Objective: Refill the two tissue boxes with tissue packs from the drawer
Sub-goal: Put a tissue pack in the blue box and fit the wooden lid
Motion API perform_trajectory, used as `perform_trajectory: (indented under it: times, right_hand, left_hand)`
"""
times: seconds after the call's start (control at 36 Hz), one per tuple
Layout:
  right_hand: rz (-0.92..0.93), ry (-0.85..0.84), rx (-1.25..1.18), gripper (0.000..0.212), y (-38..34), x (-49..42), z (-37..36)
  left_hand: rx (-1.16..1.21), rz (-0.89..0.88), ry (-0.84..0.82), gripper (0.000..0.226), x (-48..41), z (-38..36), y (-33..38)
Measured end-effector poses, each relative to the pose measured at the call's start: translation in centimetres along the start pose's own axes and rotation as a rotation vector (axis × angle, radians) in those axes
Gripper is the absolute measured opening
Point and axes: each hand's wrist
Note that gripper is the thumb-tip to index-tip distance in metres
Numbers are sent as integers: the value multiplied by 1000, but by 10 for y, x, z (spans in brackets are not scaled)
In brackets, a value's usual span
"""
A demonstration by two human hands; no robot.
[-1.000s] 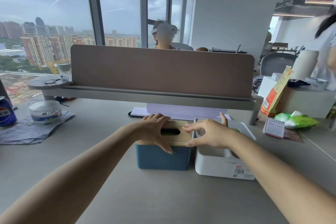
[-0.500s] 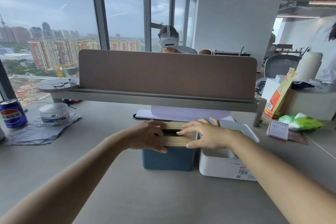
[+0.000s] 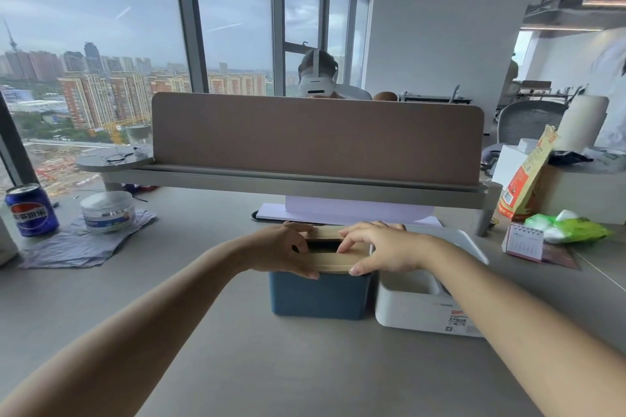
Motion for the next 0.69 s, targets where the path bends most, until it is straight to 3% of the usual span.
perform_trajectory:
  times: [0.56,0.61,0.69]
  right_hand:
    - [-16,-12,-57,37,6,-2,-9]
    - [-13,-18,-64,37,7,-3,-10]
    - [-27,-28,-79,35,7,-2,-11]
  left_hand:
    - [-2,-20,16,37,1,-1,-1]
    - [-3,-24,27,44,1,-1,-2]
    - [72,19,69,83,3,-3,-9]
Point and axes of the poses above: each hand's wrist, its own x-axis away from the middle knuckle, its own z-axis out of the back of the hand, y = z × x, and after that the axes turned 9 degrees about -z, right-handed
